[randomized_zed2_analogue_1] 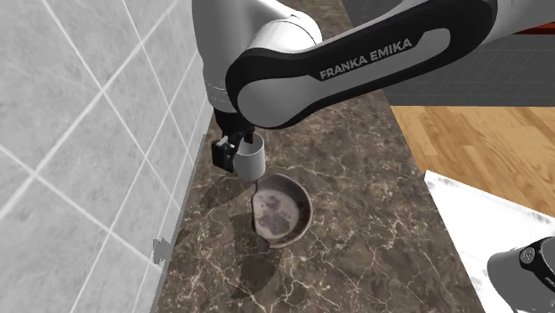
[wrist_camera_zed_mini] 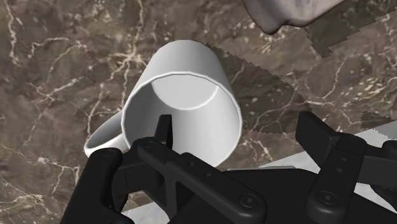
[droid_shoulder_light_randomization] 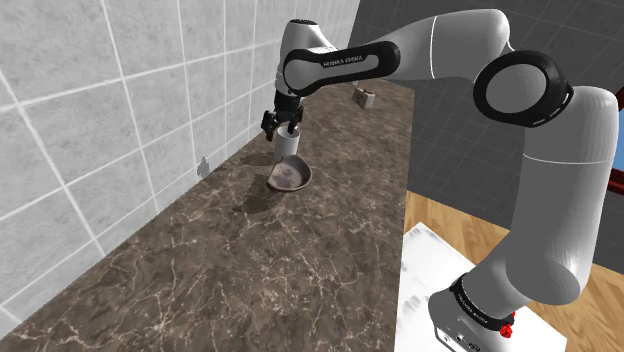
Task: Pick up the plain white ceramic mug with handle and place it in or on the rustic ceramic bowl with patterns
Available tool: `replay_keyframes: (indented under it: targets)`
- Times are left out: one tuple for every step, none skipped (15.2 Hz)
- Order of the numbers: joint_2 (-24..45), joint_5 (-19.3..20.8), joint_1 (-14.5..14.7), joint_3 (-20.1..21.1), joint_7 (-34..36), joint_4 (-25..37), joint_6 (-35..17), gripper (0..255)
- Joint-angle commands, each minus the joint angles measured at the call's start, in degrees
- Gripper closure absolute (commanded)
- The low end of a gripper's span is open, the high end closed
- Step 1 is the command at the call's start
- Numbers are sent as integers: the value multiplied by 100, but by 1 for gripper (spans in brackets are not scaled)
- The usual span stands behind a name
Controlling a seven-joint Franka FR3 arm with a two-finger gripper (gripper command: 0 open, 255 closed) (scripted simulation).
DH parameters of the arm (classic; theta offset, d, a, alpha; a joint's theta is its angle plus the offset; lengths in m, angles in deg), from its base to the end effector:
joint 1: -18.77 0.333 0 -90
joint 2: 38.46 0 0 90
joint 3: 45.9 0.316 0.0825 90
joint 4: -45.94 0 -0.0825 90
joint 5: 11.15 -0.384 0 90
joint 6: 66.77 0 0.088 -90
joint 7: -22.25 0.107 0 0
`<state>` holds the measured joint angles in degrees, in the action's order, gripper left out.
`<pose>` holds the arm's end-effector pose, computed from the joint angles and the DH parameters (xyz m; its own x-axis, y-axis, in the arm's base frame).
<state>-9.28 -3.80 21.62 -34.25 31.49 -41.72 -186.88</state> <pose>0.6840 0.1482 0.3728 0.9899 0.1235 0.0699 0.1234 -0.9923 0.0053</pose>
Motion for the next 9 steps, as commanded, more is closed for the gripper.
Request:
replay_keyframes:
  targets:
    - [-4,0,-1,0,1,-14,-12,0]
    - [-4,0,-1,0,1,-14,-12,0]
    - [-4,0,-1,0,1,-14,-12,0]
    - [-3,0,-1,0,1,-13,-11,0]
    - [-3,0,-1,0,1,-13,-11,0]
    - [-3,0,-1,0,1,-13,-11,255]
    - [-3,0,-1,0,1,-13,-11,255]
    - [-3,0,-1,0,1,-13,-11,255]
    - [-3,0,-1,0,1,-13,-11,255]
